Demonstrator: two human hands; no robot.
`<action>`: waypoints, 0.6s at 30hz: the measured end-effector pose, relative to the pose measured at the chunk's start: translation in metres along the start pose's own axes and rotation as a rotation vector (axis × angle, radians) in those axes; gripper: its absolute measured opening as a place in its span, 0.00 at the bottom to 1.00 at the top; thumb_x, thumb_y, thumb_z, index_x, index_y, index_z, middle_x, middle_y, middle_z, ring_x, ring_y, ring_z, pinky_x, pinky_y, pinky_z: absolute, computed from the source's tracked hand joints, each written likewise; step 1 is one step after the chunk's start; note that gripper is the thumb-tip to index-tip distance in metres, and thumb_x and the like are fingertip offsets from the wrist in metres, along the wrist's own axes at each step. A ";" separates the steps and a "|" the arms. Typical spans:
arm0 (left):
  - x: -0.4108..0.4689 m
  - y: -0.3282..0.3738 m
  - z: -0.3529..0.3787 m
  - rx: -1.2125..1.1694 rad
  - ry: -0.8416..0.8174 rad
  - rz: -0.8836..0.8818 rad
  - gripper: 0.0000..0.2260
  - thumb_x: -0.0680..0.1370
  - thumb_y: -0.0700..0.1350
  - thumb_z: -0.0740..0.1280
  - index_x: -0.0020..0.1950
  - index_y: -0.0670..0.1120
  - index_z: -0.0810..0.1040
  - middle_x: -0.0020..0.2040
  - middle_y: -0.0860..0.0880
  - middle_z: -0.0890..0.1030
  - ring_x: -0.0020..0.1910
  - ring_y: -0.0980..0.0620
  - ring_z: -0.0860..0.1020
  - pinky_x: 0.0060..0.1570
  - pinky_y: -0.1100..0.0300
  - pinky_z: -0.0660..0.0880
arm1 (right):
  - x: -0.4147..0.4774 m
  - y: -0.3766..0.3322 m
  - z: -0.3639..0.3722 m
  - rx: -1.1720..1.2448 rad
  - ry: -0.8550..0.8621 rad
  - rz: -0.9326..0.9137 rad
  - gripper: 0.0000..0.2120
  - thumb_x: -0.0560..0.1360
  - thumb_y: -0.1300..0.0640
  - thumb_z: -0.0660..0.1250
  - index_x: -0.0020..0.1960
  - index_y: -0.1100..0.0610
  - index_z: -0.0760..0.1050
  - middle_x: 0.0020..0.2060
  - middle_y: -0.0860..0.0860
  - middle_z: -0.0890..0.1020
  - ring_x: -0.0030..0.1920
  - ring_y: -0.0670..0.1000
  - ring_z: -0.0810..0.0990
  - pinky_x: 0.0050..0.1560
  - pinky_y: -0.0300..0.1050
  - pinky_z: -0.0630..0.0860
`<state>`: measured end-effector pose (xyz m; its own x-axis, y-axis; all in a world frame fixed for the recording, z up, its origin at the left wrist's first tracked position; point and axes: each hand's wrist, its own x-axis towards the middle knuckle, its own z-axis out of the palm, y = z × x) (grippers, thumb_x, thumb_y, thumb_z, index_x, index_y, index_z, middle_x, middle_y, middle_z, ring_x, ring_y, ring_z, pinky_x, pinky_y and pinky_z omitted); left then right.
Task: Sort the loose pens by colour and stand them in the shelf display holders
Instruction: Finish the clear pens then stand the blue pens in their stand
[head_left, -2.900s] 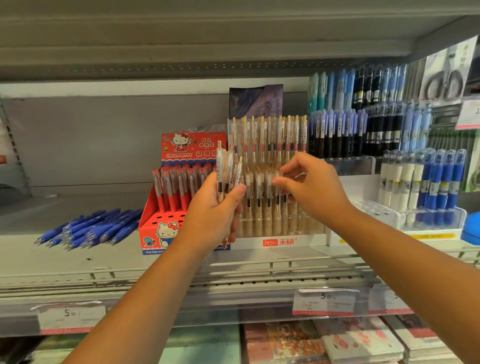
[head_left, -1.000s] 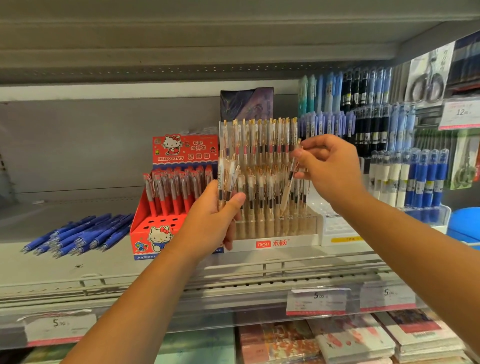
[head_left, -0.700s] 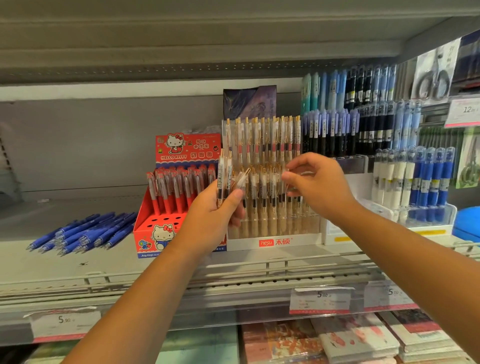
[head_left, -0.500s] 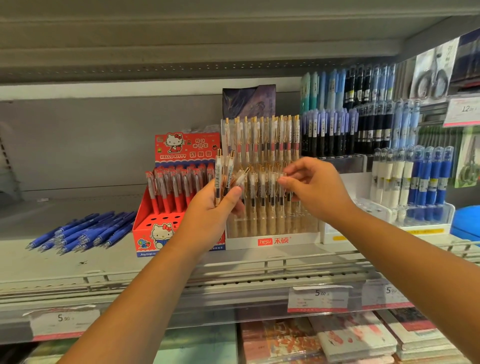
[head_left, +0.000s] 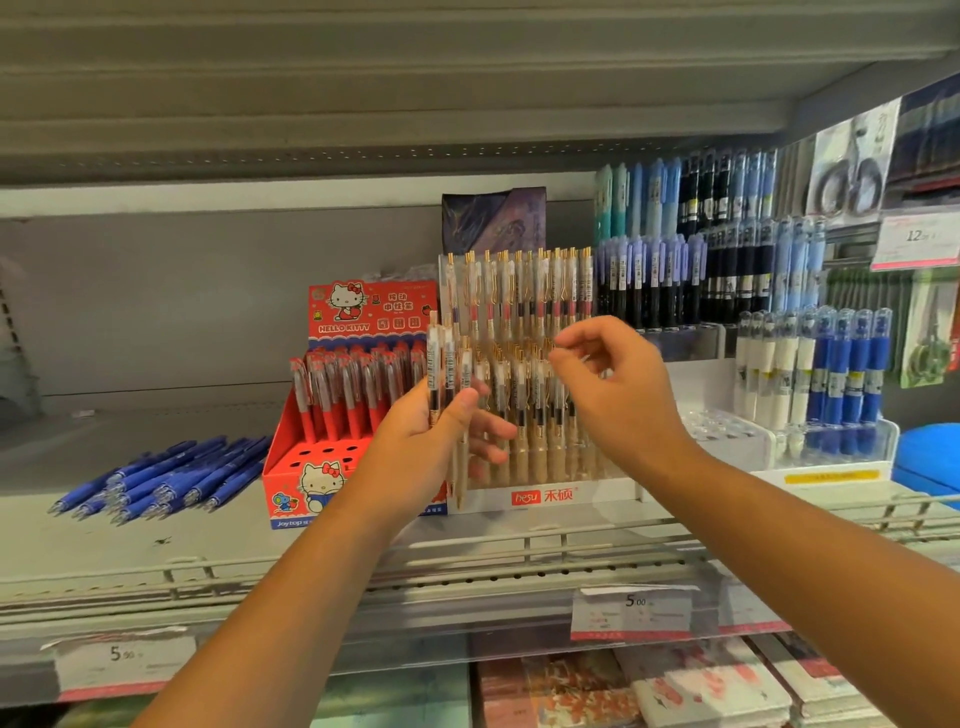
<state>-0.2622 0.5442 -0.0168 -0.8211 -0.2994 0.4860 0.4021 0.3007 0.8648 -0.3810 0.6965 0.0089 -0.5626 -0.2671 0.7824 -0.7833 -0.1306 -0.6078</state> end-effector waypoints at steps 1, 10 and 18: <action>0.000 0.000 0.000 0.015 -0.012 0.007 0.17 0.78 0.55 0.61 0.60 0.46 0.74 0.46 0.45 0.86 0.42 0.43 0.85 0.40 0.53 0.82 | -0.002 -0.007 0.003 0.005 -0.078 -0.029 0.05 0.77 0.61 0.69 0.51 0.53 0.78 0.42 0.47 0.80 0.40 0.40 0.76 0.41 0.32 0.75; 0.000 -0.002 0.003 -0.023 -0.090 -0.002 0.14 0.77 0.54 0.63 0.61 0.50 0.76 0.47 0.44 0.85 0.41 0.40 0.85 0.37 0.52 0.83 | -0.010 -0.031 0.027 0.306 -0.295 0.299 0.09 0.78 0.61 0.68 0.57 0.58 0.81 0.49 0.53 0.83 0.37 0.38 0.82 0.32 0.32 0.76; -0.001 -0.002 0.002 0.002 -0.076 -0.026 0.15 0.79 0.52 0.62 0.61 0.47 0.78 0.48 0.43 0.86 0.46 0.43 0.85 0.42 0.54 0.83 | -0.002 -0.022 0.013 0.235 -0.225 0.266 0.04 0.77 0.58 0.69 0.51 0.58 0.80 0.44 0.50 0.86 0.46 0.47 0.85 0.47 0.42 0.82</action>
<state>-0.2637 0.5459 -0.0194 -0.8596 -0.2372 0.4526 0.3801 0.2953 0.8765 -0.3592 0.6874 0.0195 -0.6452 -0.5190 0.5607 -0.5221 -0.2362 -0.8195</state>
